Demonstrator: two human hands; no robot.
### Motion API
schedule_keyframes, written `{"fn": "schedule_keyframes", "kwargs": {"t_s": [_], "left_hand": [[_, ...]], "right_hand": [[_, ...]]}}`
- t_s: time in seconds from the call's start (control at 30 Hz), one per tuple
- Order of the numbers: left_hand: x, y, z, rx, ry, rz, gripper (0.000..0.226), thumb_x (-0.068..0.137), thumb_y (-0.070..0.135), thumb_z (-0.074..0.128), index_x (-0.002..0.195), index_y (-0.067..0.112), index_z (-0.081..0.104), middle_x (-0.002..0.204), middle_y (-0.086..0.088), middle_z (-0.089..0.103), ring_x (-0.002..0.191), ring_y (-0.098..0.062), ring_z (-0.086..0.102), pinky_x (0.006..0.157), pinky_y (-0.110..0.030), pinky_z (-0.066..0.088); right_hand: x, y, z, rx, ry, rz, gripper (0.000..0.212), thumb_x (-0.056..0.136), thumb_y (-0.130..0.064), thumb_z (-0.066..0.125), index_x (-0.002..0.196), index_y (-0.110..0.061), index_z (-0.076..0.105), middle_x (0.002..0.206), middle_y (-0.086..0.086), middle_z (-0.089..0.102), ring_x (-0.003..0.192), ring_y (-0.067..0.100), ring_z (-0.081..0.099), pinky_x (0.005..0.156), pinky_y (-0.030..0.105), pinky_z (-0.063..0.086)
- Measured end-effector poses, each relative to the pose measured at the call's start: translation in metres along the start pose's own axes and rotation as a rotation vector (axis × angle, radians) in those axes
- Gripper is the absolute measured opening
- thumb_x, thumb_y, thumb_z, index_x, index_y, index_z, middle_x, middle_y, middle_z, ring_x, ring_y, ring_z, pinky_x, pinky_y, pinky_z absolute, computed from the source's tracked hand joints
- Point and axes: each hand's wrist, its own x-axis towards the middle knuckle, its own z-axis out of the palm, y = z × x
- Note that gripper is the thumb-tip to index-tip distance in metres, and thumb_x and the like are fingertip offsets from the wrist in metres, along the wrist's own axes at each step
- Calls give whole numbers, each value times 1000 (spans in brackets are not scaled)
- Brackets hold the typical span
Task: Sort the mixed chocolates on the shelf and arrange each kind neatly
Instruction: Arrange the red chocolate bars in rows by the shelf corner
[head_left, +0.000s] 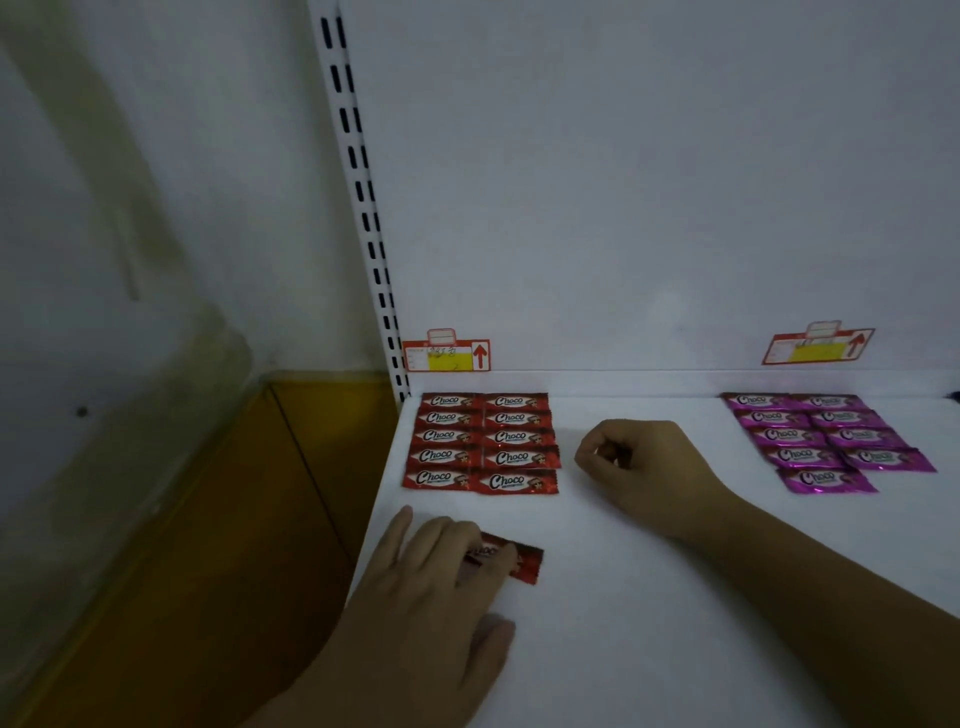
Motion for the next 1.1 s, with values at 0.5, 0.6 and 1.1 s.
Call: {"fn": "schedule_keyframes", "kwargs": {"t_s": [0.5, 0.6, 1.1], "left_hand": [[2, -6, 6, -14, -281, -373, 83, 78, 69, -10, 139, 34, 35, 146, 4, 37, 134, -18, 34, 103, -48, 32], [1, -9, 10, -48, -253, -411, 71, 88, 63, 8, 115, 28, 63, 117, 2, 65, 106, -20, 62, 79, -48, 52], [-1, -10, 21, -19, -209, -472, 67, 88, 63, 11, 120, 28, 58, 123, 1, 62, 112, -22, 60, 82, -49, 48]], "right_hand": [[-4, 1, -9, 57, -15, -17, 28, 85, -15, 62, 63, -31, 61, 62, -11, 63, 59, 2, 54, 58, 11, 42], [-3, 1, -8, 55, -34, -26, 26, 85, -16, 62, 64, -31, 62, 64, -18, 63, 58, 1, 54, 57, 10, 41], [-4, -2, -2, -145, 10, -410, 21, 85, -33, 55, 98, -29, 71, 89, -22, 57, 74, -3, 52, 68, 5, 37]]}}
